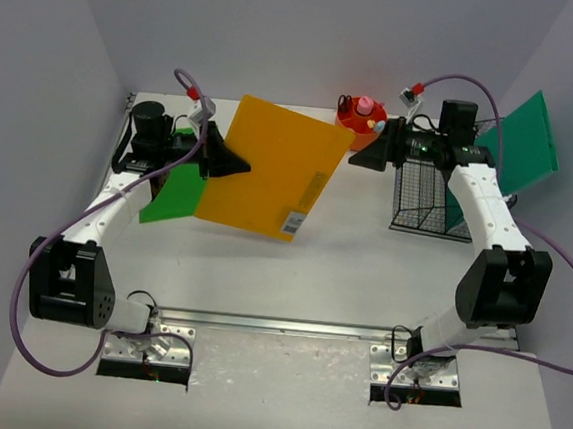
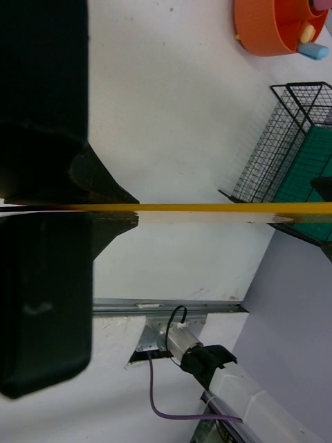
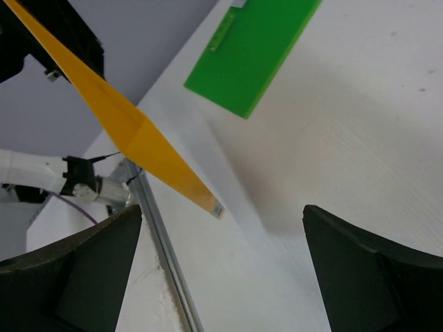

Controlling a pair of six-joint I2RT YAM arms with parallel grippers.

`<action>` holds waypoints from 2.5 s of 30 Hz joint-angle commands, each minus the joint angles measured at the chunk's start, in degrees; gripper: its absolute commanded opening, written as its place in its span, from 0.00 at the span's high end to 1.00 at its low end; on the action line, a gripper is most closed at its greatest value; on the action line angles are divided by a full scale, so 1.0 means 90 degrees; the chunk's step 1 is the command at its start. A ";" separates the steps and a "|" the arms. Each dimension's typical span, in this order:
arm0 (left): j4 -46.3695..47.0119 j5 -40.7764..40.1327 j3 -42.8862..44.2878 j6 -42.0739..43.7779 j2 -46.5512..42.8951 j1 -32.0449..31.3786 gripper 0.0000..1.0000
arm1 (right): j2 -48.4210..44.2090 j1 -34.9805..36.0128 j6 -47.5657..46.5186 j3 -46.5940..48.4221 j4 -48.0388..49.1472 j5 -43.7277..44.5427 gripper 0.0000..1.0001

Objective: Organize the desk

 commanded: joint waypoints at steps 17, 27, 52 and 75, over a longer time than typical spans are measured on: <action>0.1306 -0.0006 -0.0045 -0.1099 -0.0208 -0.0060 1.00 | 0.0193 0.1185 0.2238 -0.0360 0.3838 -0.0758 0.65; 0.0920 -0.0762 0.0120 -0.1152 -0.0020 -0.0053 0.25 | -0.0682 0.1045 0.1603 -0.0220 0.2857 -0.0349 1.00; -0.1237 -0.5801 0.1787 -0.1726 0.0796 -0.0092 0.00 | -0.2429 -0.1649 -0.0875 0.1676 -0.0880 0.5679 1.00; -0.1112 -0.6860 0.1370 -0.1331 0.0488 -0.0505 0.00 | -0.1518 -0.2003 -0.0725 0.1344 -0.0442 0.6986 1.00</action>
